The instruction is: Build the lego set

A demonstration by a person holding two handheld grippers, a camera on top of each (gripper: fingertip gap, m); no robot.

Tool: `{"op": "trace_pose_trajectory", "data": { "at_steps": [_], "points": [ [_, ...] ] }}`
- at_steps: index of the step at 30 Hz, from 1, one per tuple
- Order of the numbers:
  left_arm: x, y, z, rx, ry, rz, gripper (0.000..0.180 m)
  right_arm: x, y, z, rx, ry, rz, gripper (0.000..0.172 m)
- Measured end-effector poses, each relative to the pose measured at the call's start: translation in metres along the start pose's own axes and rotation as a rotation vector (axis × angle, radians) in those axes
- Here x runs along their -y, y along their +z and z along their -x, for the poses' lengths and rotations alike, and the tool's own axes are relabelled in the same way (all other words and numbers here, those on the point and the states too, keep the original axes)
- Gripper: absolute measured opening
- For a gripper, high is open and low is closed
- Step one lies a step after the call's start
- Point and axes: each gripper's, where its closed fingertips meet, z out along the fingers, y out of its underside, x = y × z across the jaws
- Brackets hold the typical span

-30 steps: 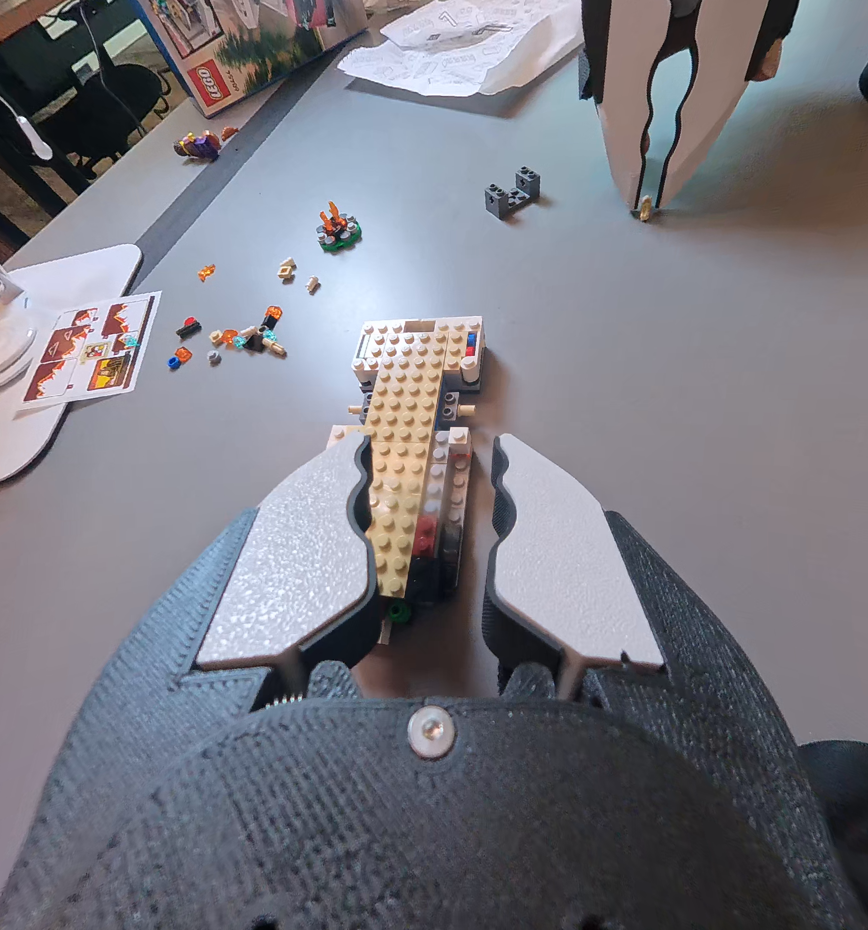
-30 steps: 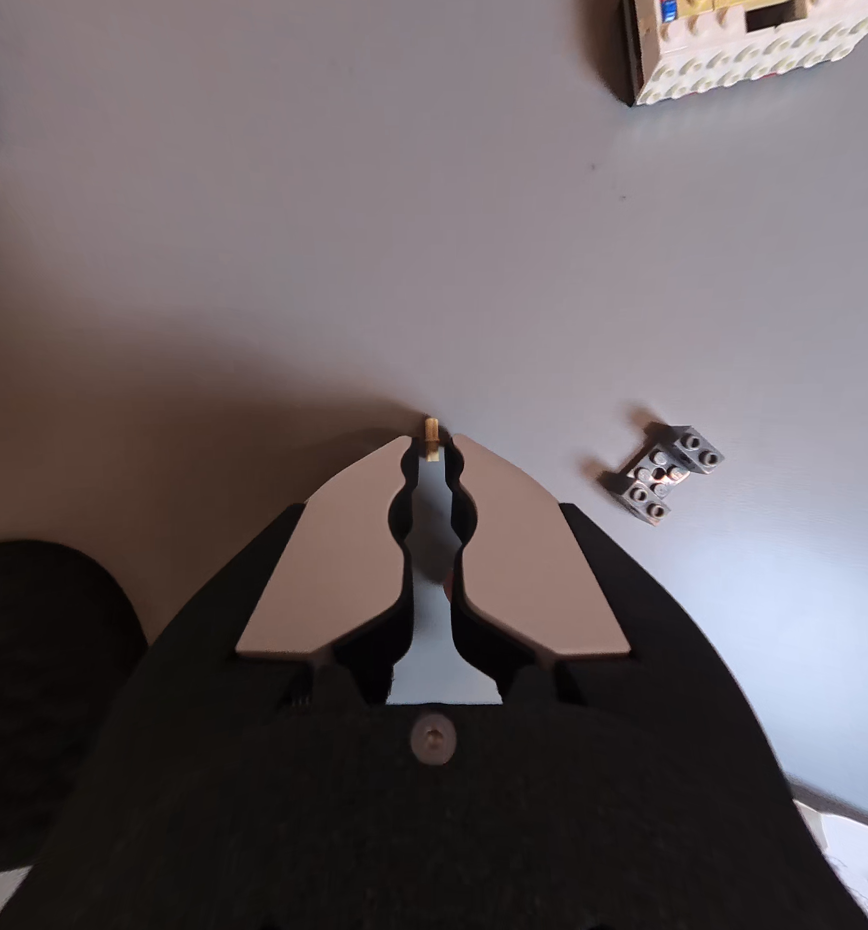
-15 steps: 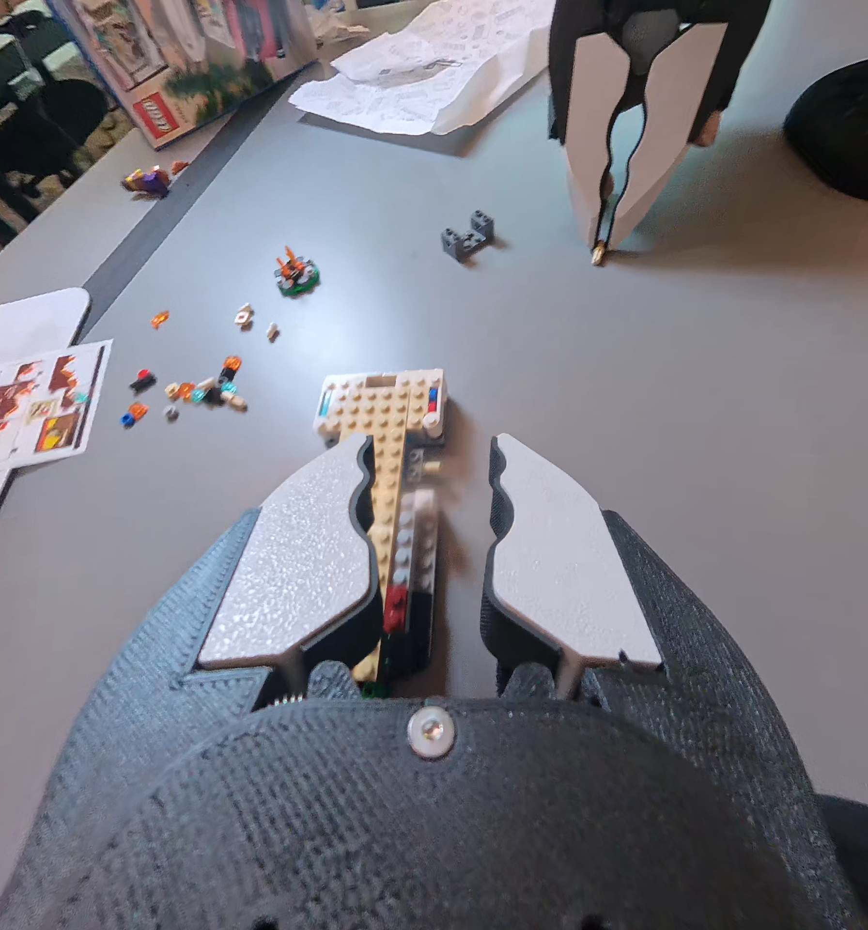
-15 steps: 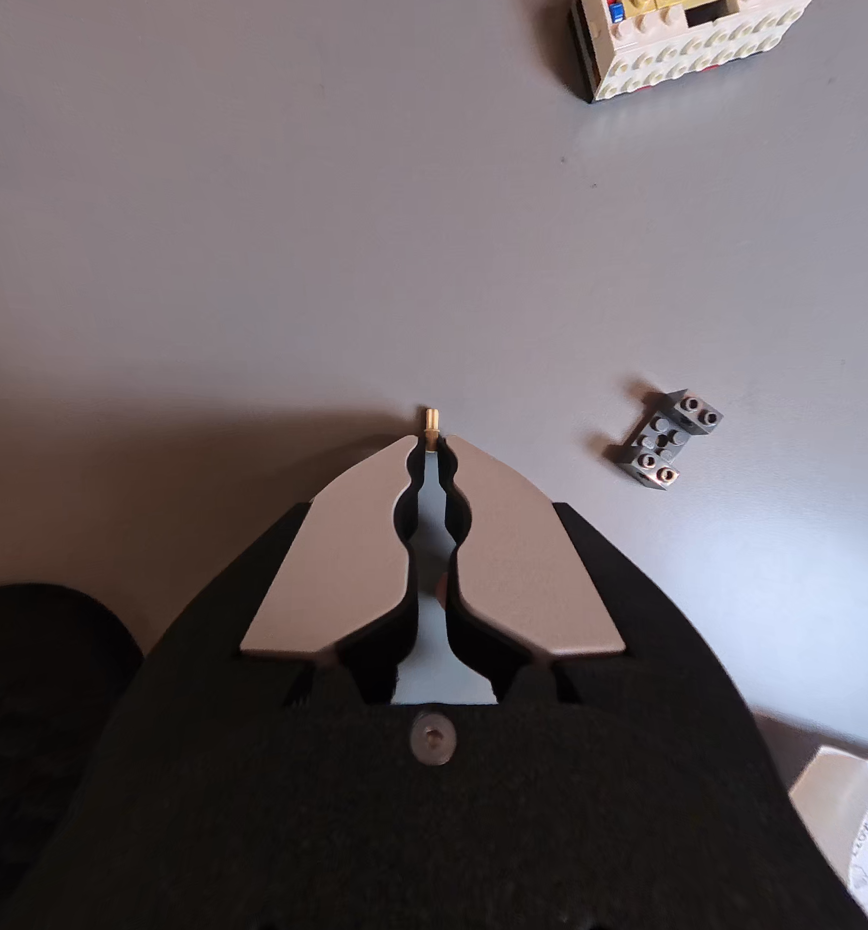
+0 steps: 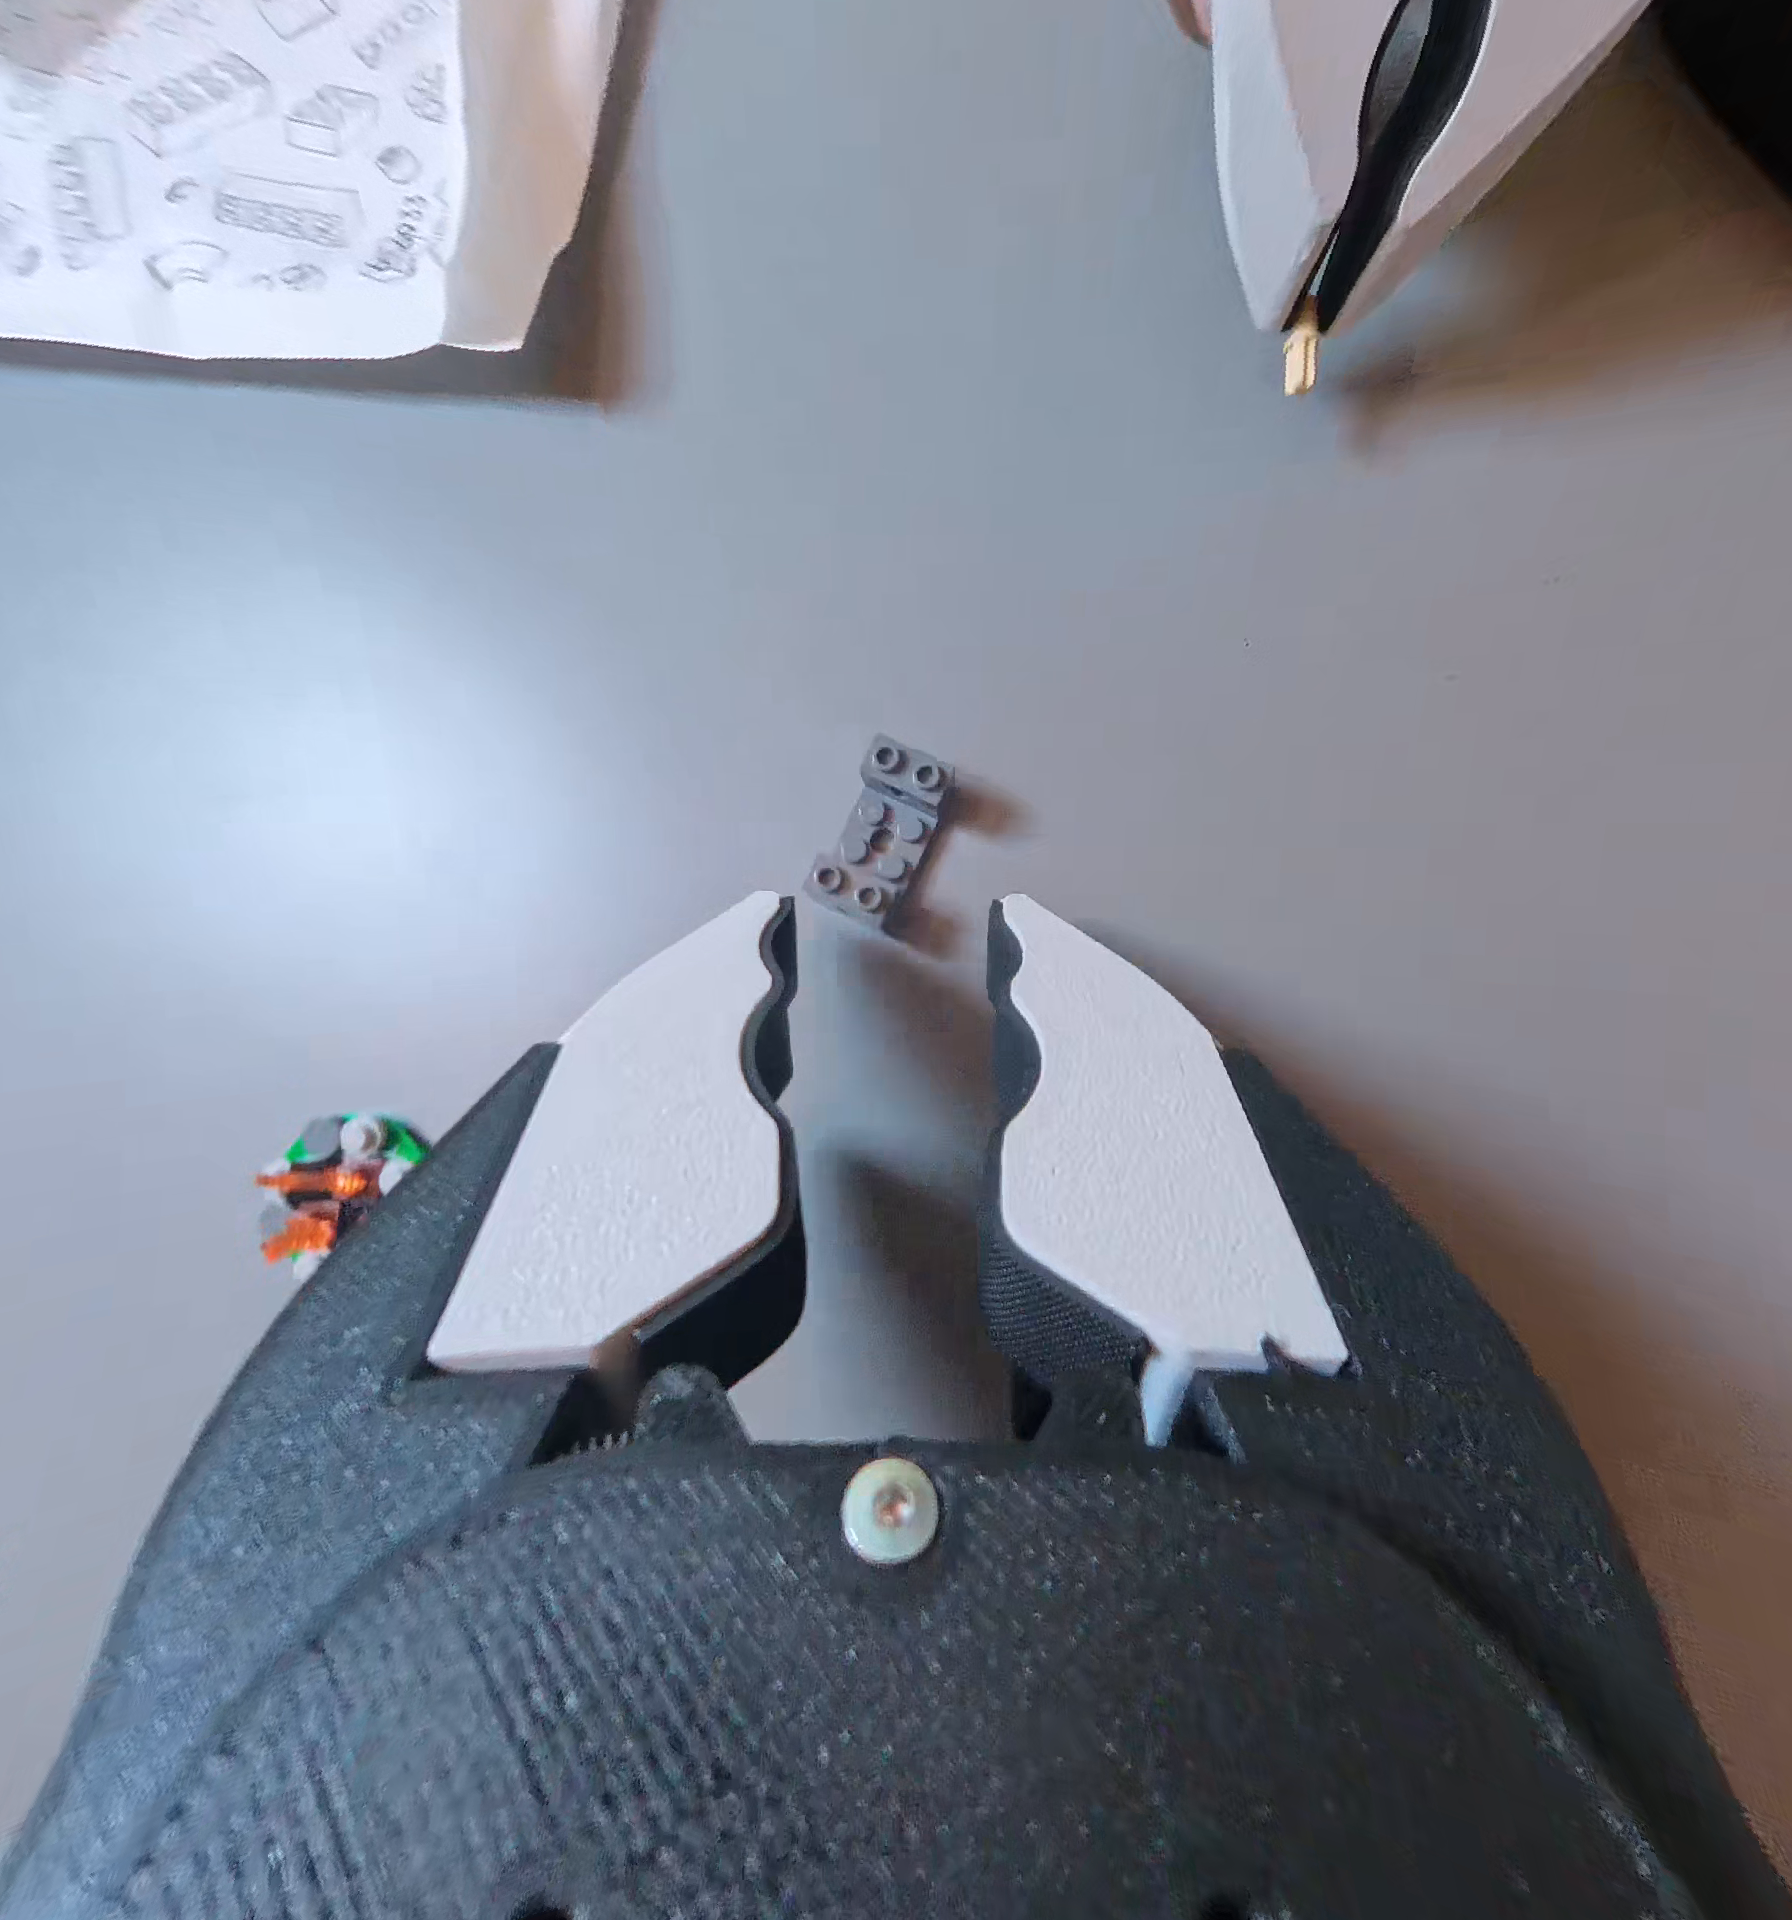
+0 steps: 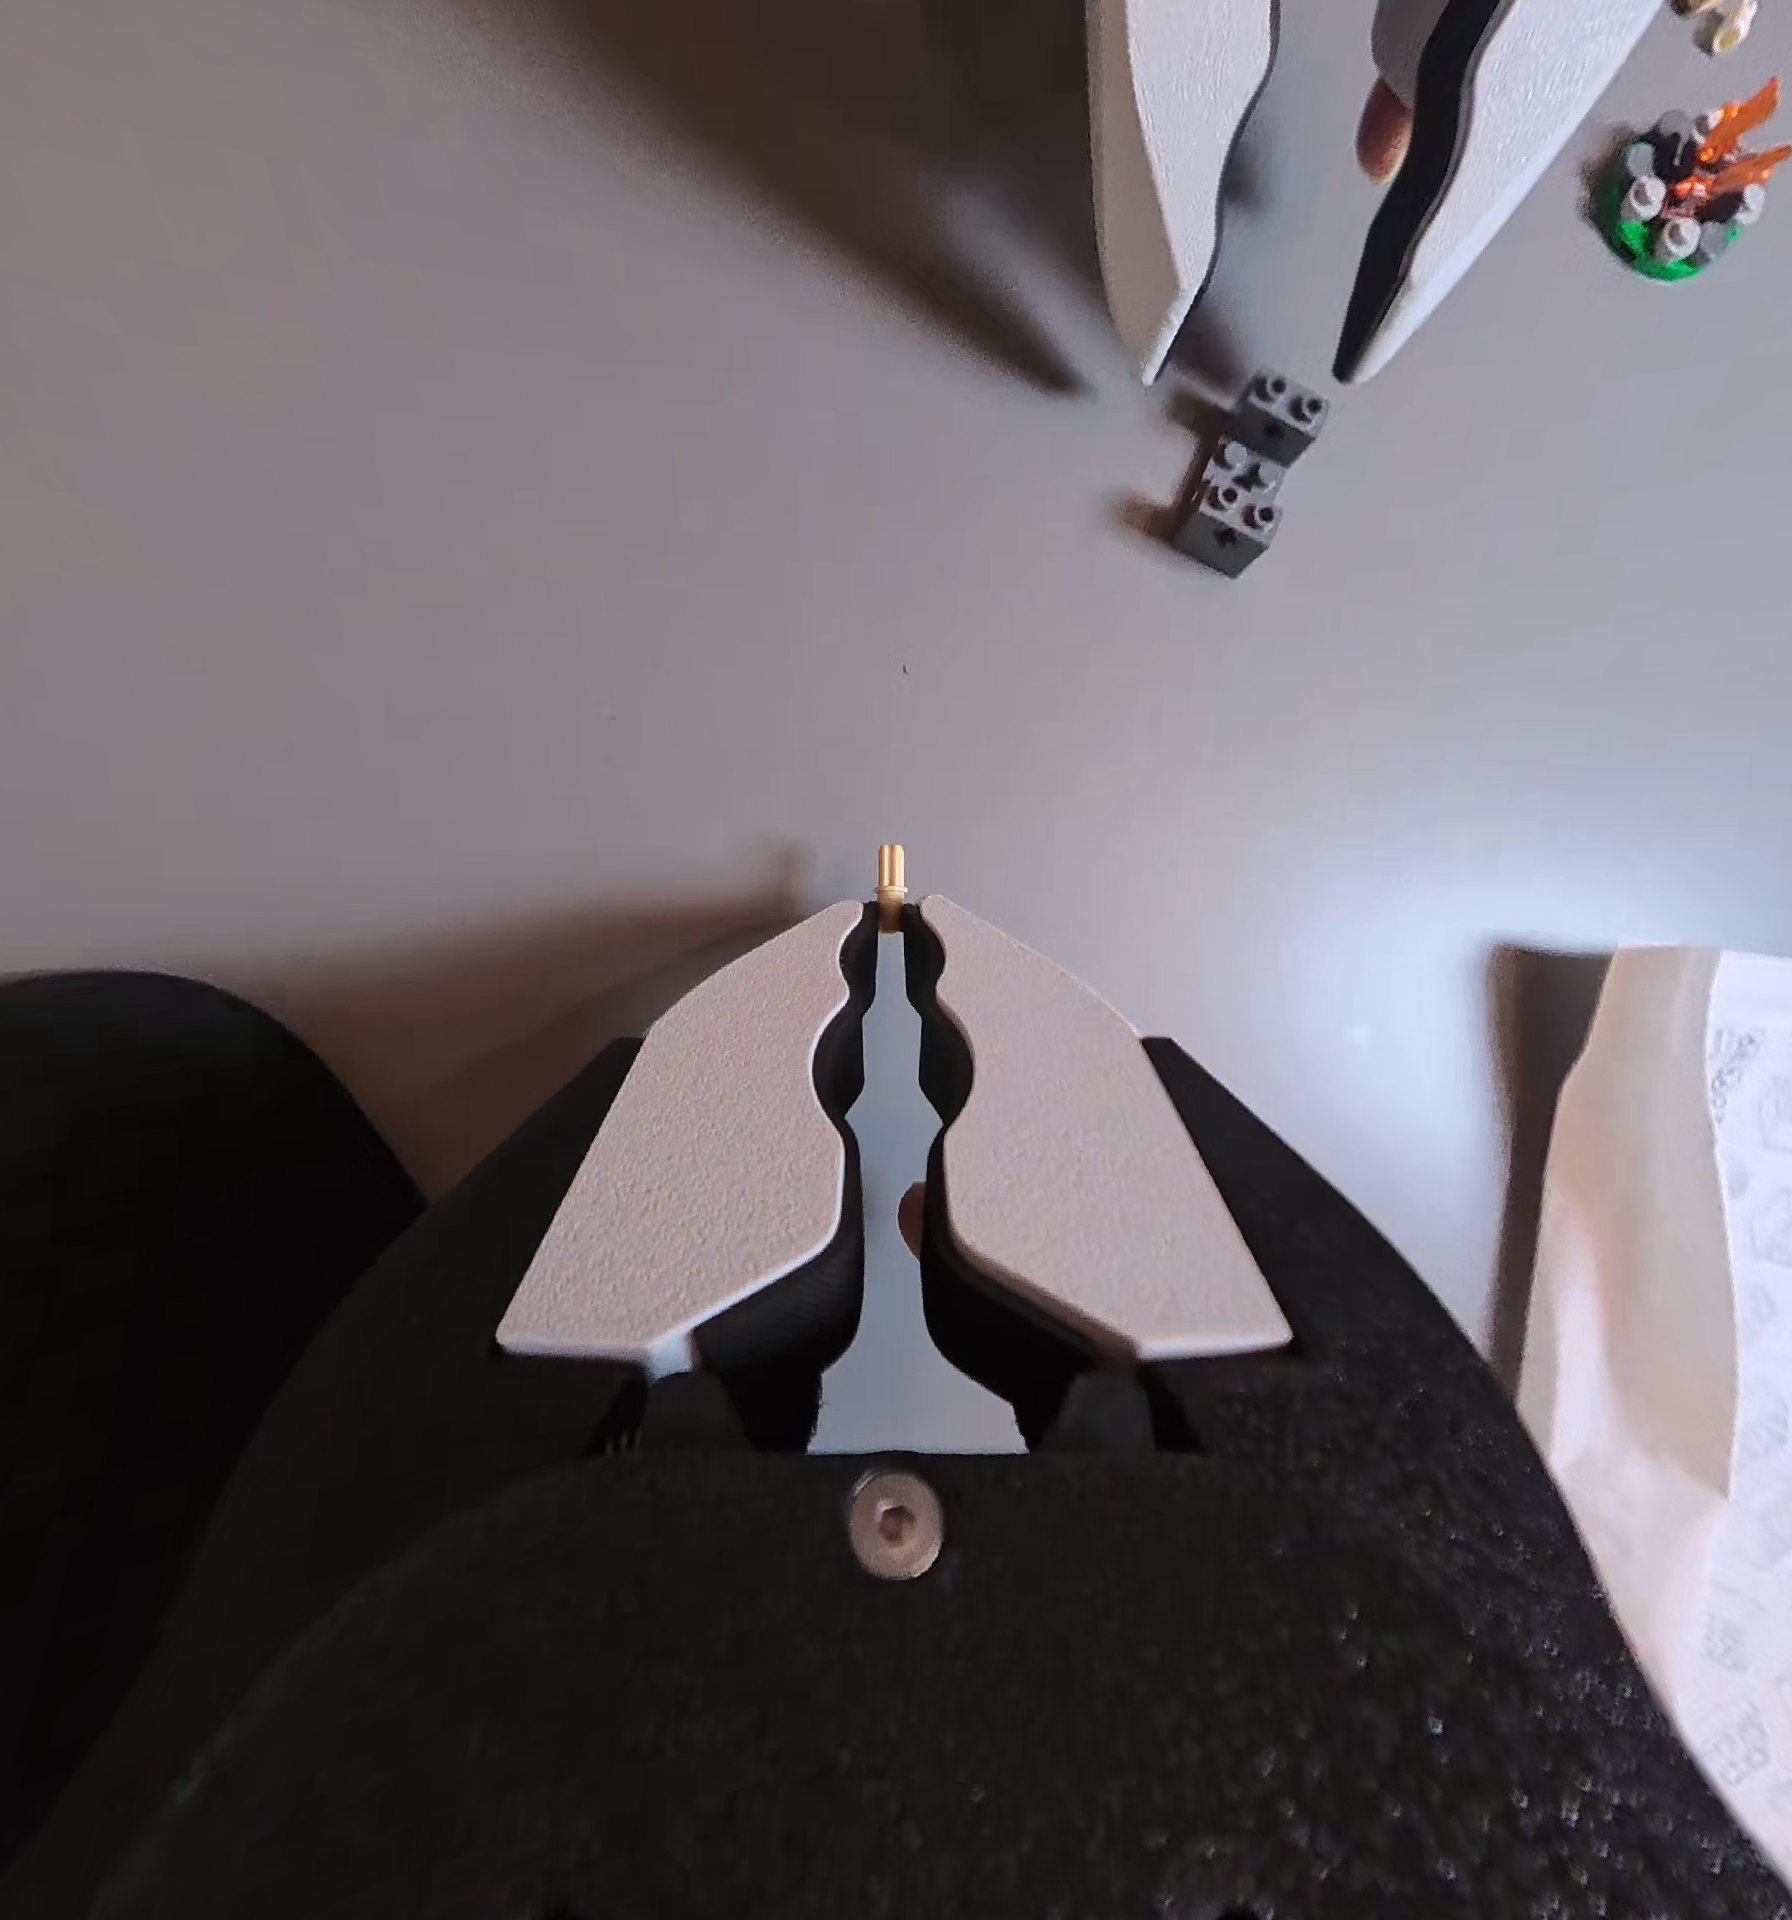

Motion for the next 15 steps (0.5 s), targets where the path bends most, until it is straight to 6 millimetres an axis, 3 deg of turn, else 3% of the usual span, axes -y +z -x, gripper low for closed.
{"op": "trace_pose_trajectory", "data": {
  "at_steps": [5,8,12,15],
  "points": [
    [0.002,0.012,0.003,-0.086,0.03,0.031,0.033,-0.008,-0.006,0.0,0.009,0.028,-0.045,0.005],
    [0.003,0.014,-0.002,-0.119,0.03,0.042,0.019,-0.005,-0.004,-0.004,0.017,0.05,-0.083,0.005],
    [0.001,0.011,-0.009,-0.067,-0.02,0.034,0.017,0.01,0.003,-0.017,-0.004,0.084,-0.141,0.005],
    [0.008,0.001,-0.029,-0.037,-0.063,-0.045,0.016,0.03,0.007,-0.026,-0.041,0.07,-0.17,0.005]
  ]
}}
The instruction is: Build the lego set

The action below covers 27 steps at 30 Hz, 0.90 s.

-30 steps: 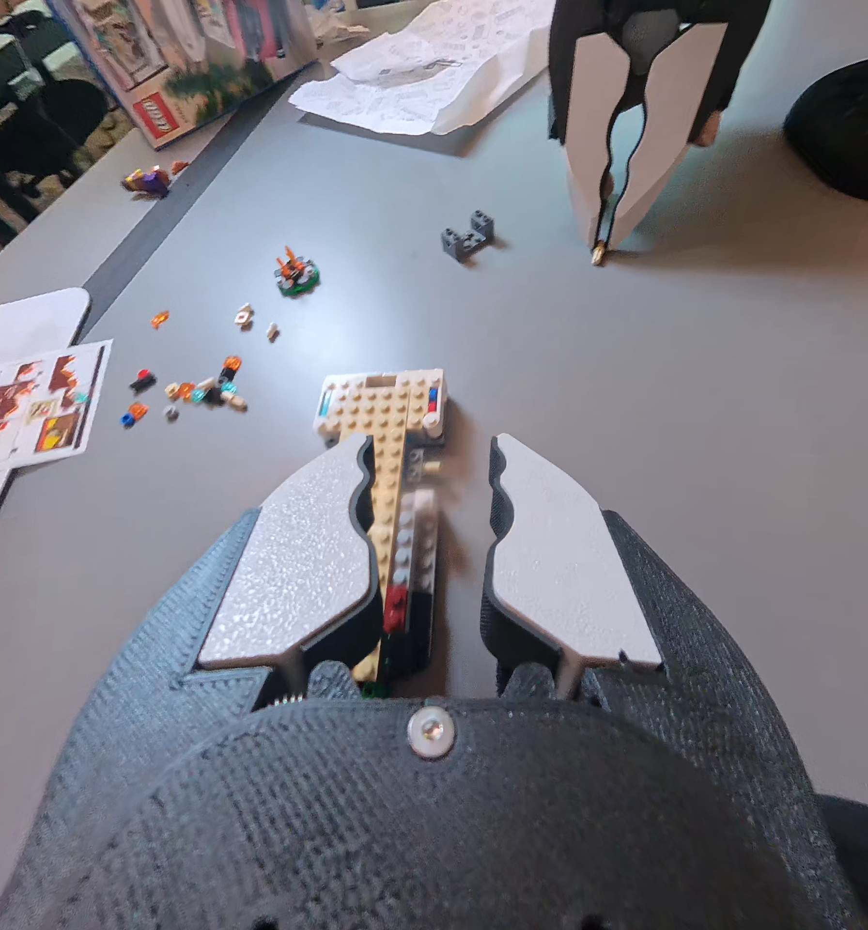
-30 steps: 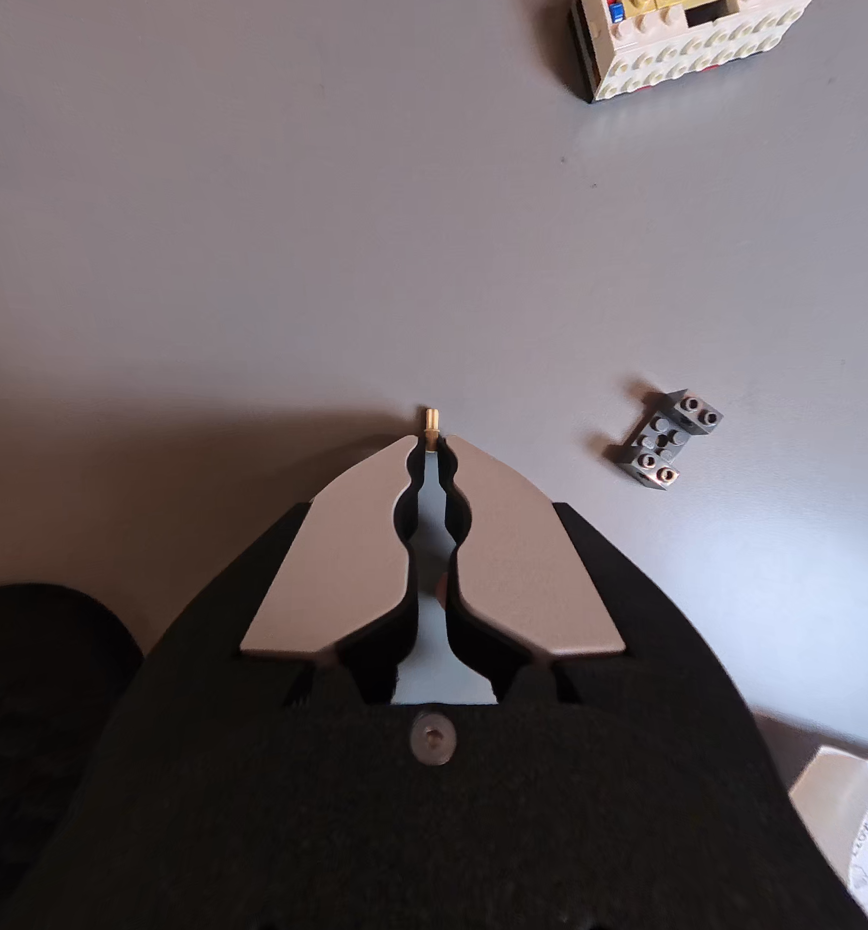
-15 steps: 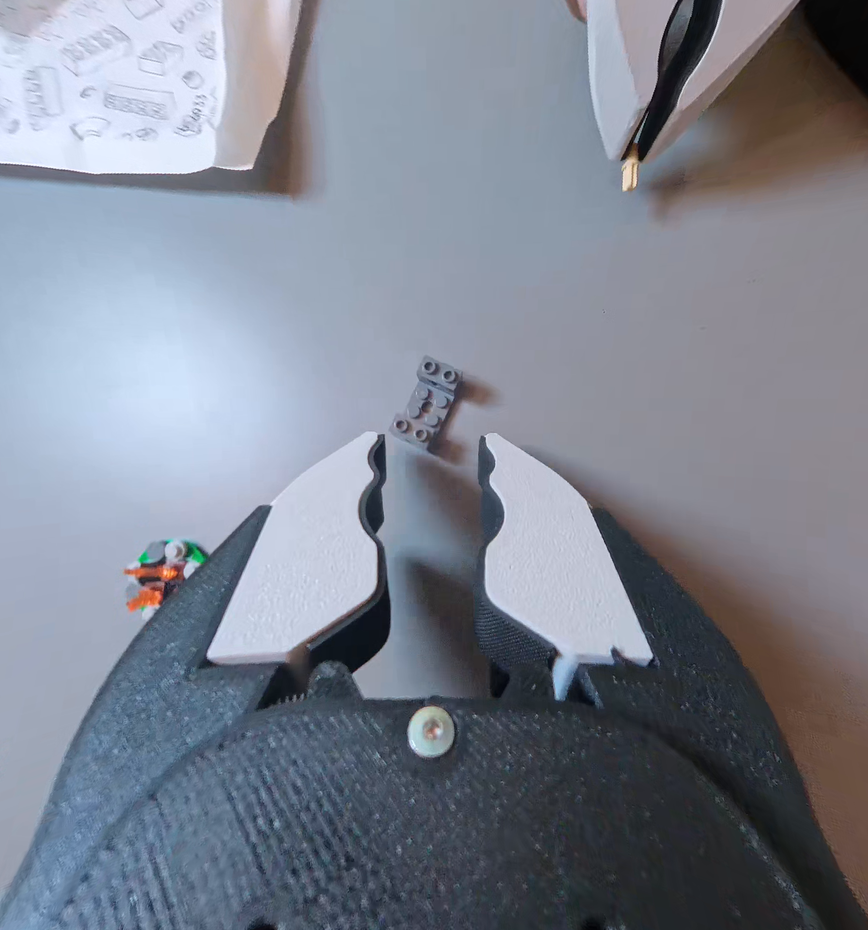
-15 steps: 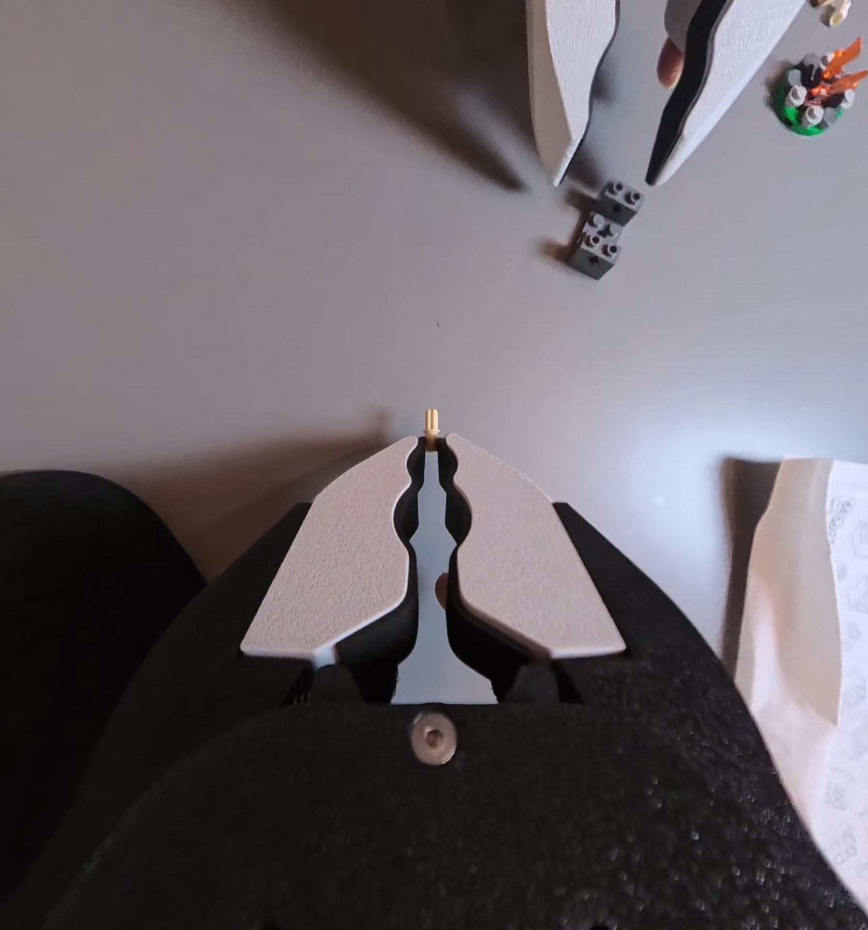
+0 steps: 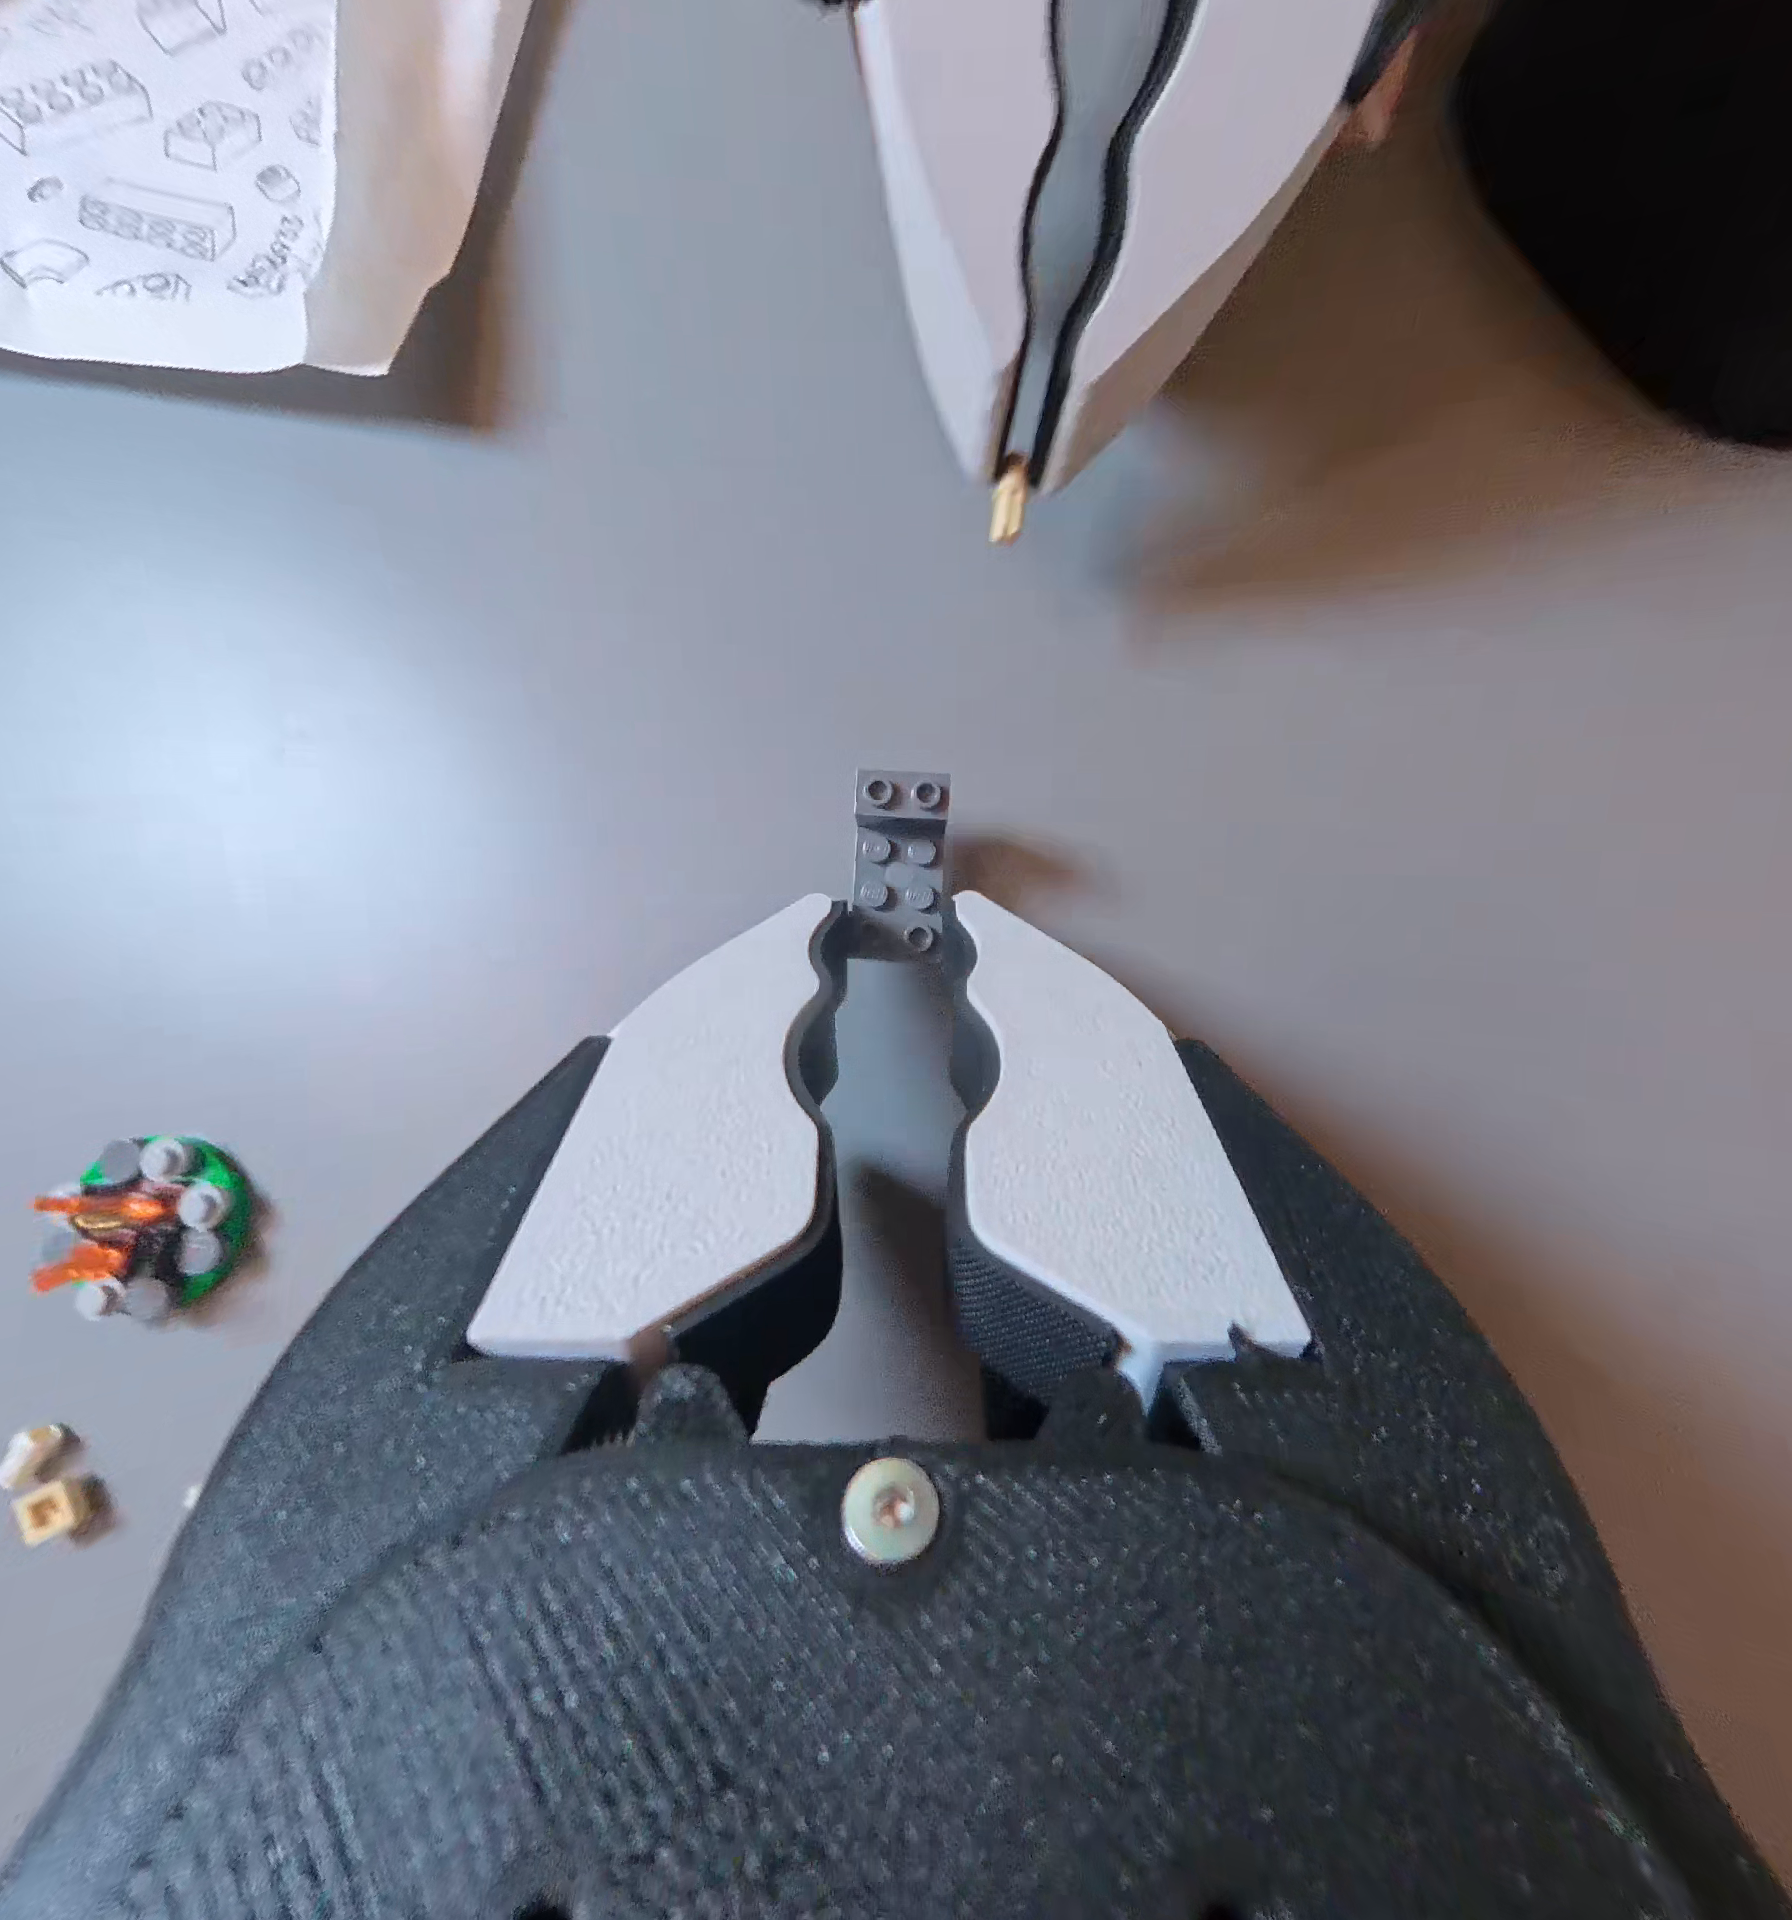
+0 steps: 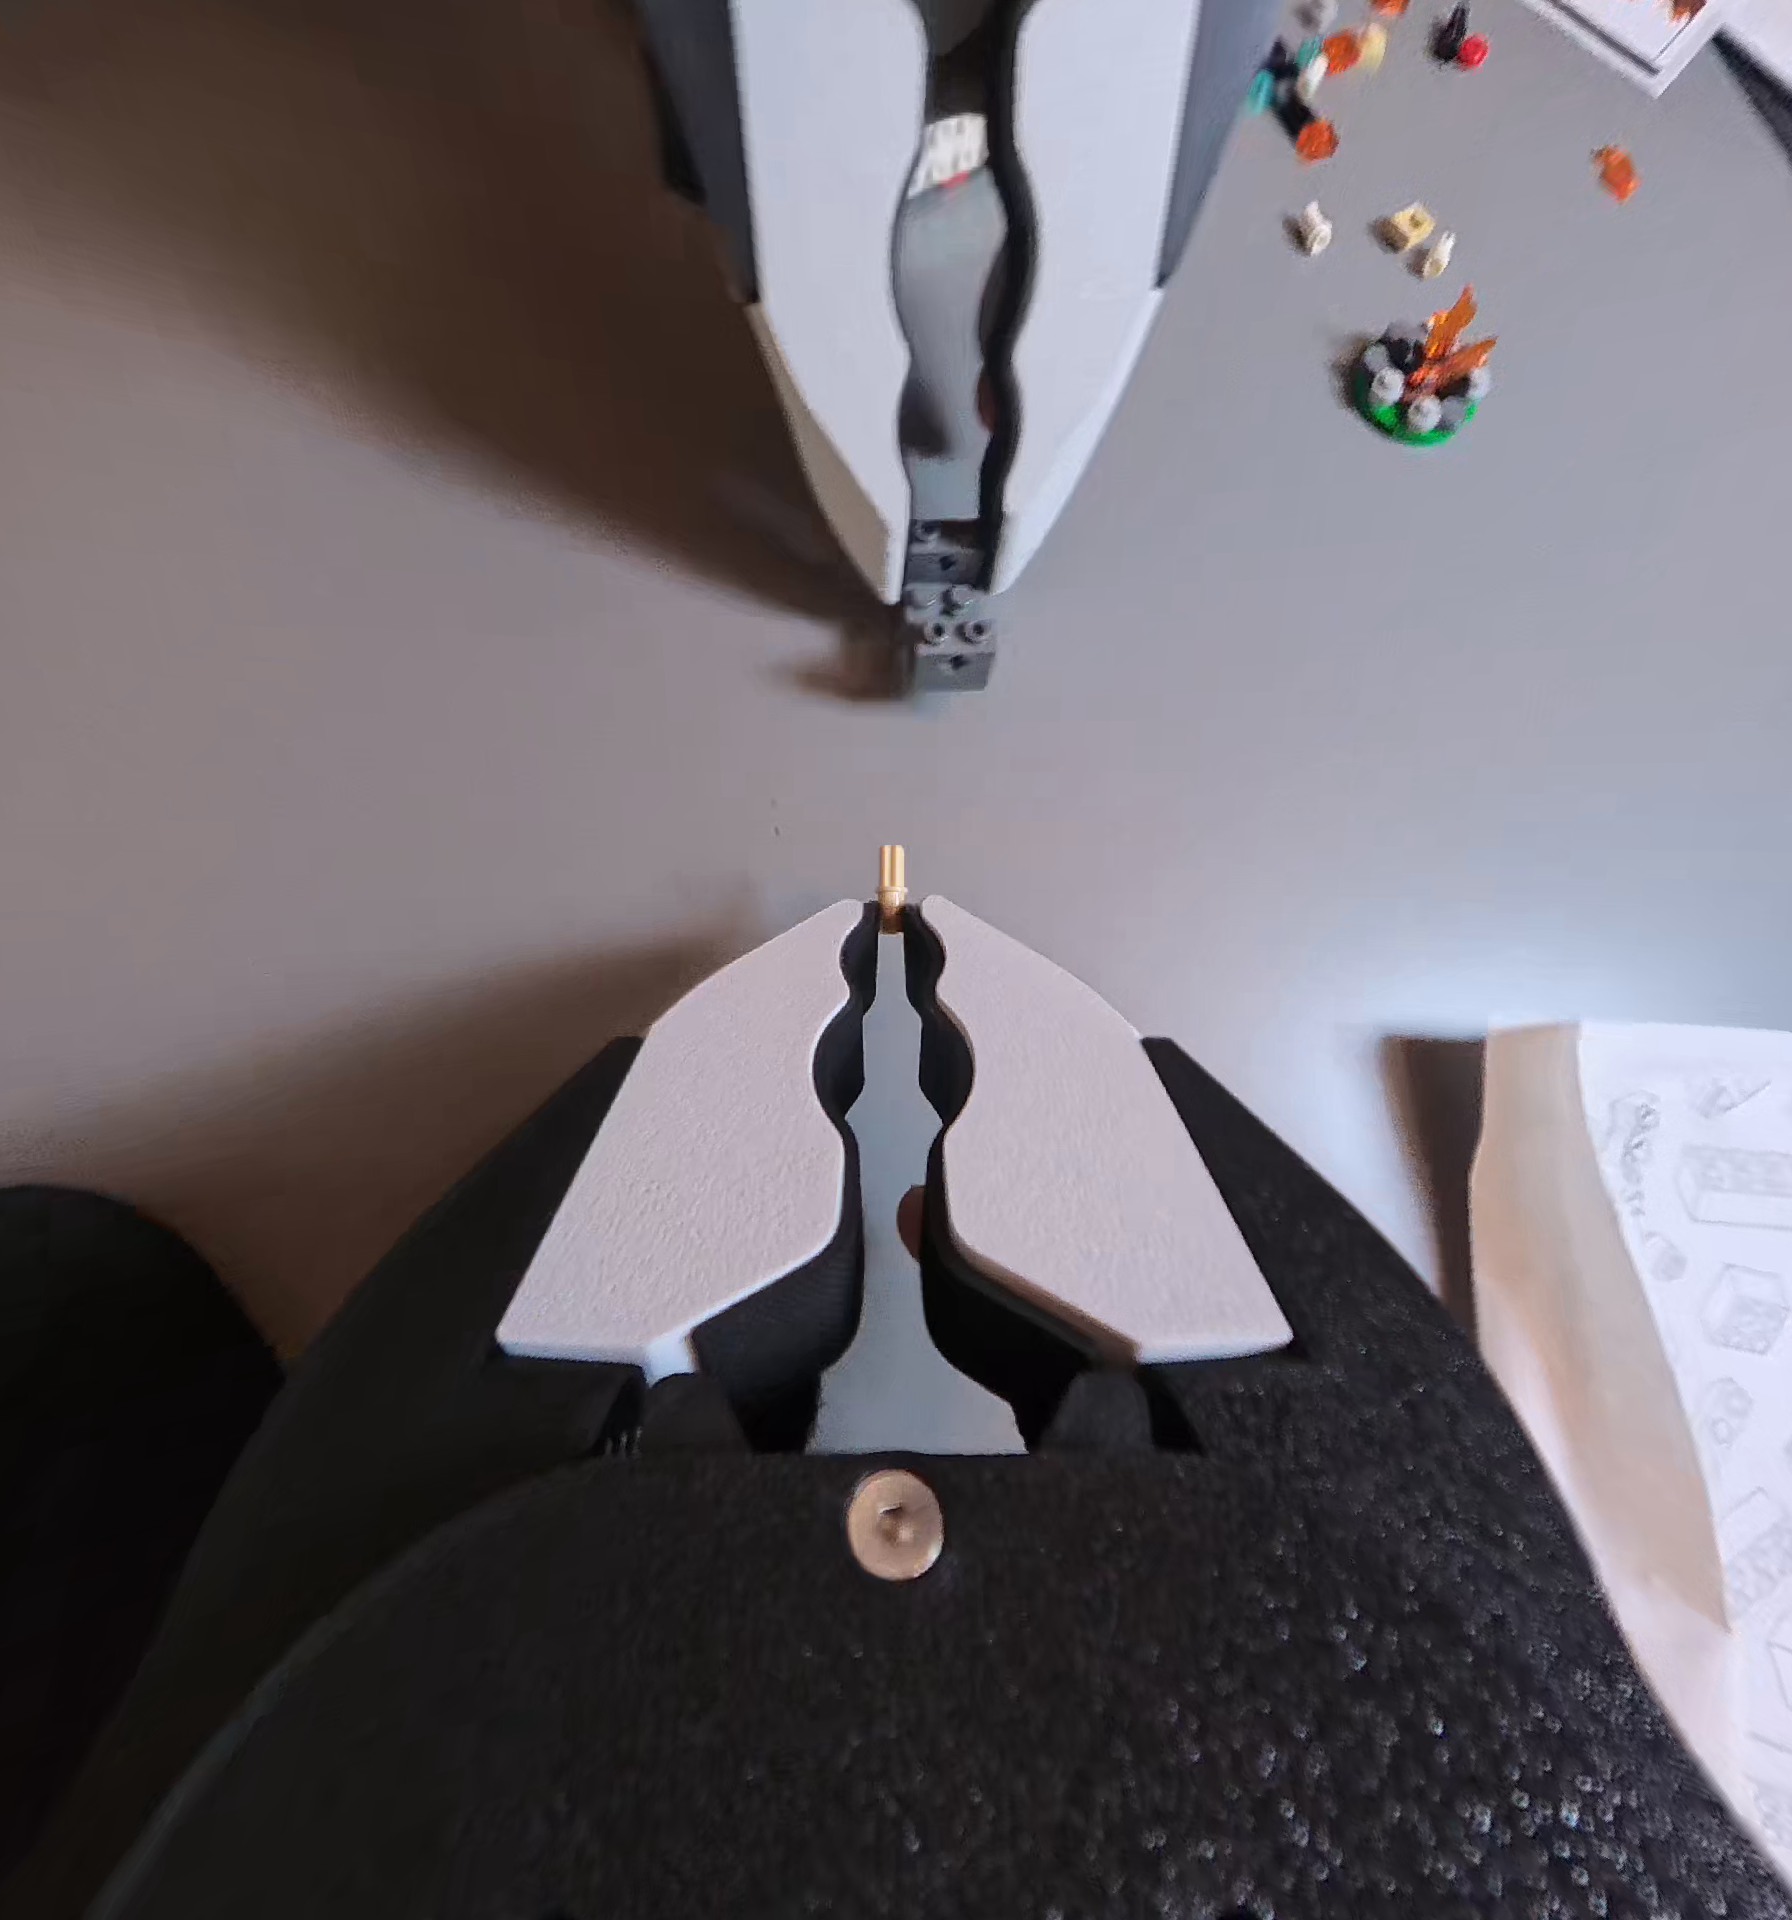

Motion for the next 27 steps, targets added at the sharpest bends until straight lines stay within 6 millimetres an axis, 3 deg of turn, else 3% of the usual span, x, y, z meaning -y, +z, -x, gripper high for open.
{"op": "trace_pose_trajectory", "data": {
  "at_steps": [5,10,14,20,27],
  "points": [
    [0.001,-0.023,-0.039,0.063,-0.055,-0.107,0.017,0.033,0.013,0.019,0.075,-0.089,0.004,0.005],
    [-0.009,-0.034,-0.065,0.105,-0.076,-0.136,0.017,0.047,0.037,0.05,0.185,-0.154,0.051,0.005],
    [-0.022,-0.033,-0.074,0.118,-0.078,-0.096,0.017,0.051,0.05,0.063,0.219,-0.177,0.085,0.005],
    [-0.038,-0.031,-0.075,0.12,-0.095,-0.042,0.016,0.05,0.055,0.064,0.225,-0.157,0.113,0.005],
    [-0.041,-0.029,-0.078,0.107,-0.111,-0.014,0.016,0.05,0.059,0.07,0.237,-0.138,0.104,0.004]
  ]
}}
